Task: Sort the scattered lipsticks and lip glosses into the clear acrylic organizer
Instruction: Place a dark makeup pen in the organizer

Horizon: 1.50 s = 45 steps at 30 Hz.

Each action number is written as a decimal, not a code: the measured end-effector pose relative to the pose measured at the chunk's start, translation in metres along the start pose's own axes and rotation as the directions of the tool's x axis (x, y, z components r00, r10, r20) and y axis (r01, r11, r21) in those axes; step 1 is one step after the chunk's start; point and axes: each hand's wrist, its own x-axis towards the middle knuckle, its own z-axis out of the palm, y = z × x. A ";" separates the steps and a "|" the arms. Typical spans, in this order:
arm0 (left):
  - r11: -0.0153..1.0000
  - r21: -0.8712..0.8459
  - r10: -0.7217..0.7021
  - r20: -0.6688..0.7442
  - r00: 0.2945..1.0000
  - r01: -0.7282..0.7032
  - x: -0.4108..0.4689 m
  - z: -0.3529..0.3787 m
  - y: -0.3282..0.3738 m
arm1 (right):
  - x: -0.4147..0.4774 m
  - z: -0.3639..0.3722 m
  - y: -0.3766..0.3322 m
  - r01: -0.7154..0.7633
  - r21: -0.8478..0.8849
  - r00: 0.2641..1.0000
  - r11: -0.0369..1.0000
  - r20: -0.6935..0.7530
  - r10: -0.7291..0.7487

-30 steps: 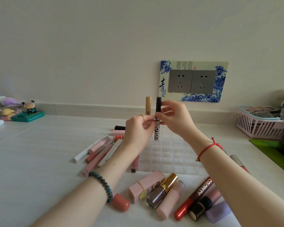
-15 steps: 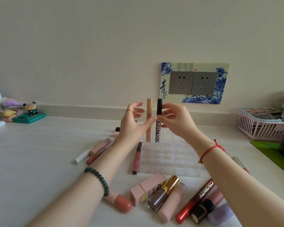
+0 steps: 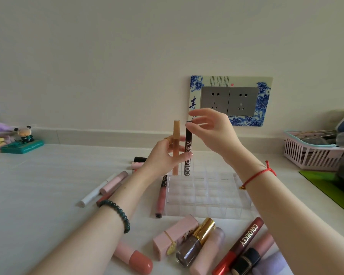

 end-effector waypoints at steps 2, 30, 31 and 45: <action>1.000 0.014 0.008 0.001 1.000 -0.008 0.001 0.000 -0.001 | 0.002 0.003 -0.002 0.004 -0.002 1.000 1.000 0.007 -0.004; 0.998 -0.033 -0.061 -0.023 0.998 0.060 0.004 0.000 -0.006 | -0.001 0.005 0.001 0.015 -0.062 0.999 0.998 0.031 -0.013; 0.998 -0.030 -0.063 -0.025 0.998 0.063 0.004 -0.001 -0.006 | 0.000 0.004 0.001 0.014 -0.066 0.999 0.998 0.031 -0.012; 0.990 0.045 -0.130 -0.066 0.989 0.133 -0.023 -0.019 0.018 | -0.015 -0.028 -0.041 0.126 -0.082 0.990 0.989 -0.053 -0.131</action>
